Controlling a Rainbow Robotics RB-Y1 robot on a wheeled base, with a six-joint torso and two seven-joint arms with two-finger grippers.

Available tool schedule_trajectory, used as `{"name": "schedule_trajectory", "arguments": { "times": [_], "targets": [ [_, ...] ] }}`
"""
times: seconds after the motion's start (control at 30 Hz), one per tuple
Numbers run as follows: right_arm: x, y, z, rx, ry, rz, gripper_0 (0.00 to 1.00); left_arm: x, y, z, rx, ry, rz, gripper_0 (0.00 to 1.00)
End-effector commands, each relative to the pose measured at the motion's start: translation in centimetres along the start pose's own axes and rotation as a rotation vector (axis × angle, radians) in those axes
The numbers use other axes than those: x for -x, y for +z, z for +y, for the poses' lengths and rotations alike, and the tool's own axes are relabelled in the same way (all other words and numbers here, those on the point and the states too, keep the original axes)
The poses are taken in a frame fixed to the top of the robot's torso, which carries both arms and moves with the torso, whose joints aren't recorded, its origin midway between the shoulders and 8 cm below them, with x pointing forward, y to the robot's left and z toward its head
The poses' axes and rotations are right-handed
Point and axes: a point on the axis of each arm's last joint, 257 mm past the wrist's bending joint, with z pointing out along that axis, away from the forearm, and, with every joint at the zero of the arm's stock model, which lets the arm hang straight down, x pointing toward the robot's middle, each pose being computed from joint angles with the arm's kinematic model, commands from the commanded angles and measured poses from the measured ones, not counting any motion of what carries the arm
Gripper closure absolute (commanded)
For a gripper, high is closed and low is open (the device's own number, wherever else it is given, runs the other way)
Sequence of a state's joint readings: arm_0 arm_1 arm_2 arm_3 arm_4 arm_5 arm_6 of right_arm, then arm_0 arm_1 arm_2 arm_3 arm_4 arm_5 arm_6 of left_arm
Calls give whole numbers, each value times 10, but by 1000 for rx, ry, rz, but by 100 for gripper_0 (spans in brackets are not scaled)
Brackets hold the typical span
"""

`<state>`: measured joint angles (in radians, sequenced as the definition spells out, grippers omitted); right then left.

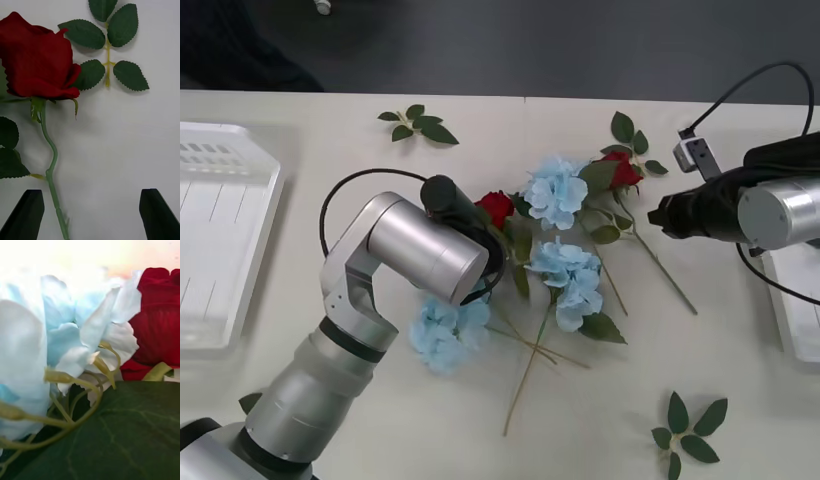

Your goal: Put the red flowers into the right box and the blue flowers into the left box

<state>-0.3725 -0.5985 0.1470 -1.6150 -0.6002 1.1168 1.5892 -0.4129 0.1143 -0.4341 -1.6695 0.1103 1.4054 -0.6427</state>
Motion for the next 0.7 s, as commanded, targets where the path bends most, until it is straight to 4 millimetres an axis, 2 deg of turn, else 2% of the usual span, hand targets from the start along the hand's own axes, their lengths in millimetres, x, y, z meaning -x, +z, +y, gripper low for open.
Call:
{"name": "schedule_trajectory", "arguments": {
  "times": [0.03,0.33,0.37,0.4,0.43,0.47,0.53,0.7],
  "targets": [
    [29,6,4,2,4,-48,25,13,5,-2,-21,18,-26,0],
    [39,37,13,3,-29,-74,25,13,17,5,-28,13,-32,0],
    [40,40,14,4,-29,-73,25,12,17,4,-29,15,-31,33],
    [41,42,13,3,-31,-74,25,12,17,4,-29,17,-31,50],
    [40,45,14,3,-33,-71,25,12,18,5,-30,21,-31,79],
    [42,48,15,6,-34,-72,25,12,17,4,-34,25,-33,89],
    [44,54,19,10,-40,-77,25,14,16,1,-45,33,-43,99],
    [54,64,27,22,-48,-110,25,18,4,-2,-79,45,-77,100]
  ]
}}
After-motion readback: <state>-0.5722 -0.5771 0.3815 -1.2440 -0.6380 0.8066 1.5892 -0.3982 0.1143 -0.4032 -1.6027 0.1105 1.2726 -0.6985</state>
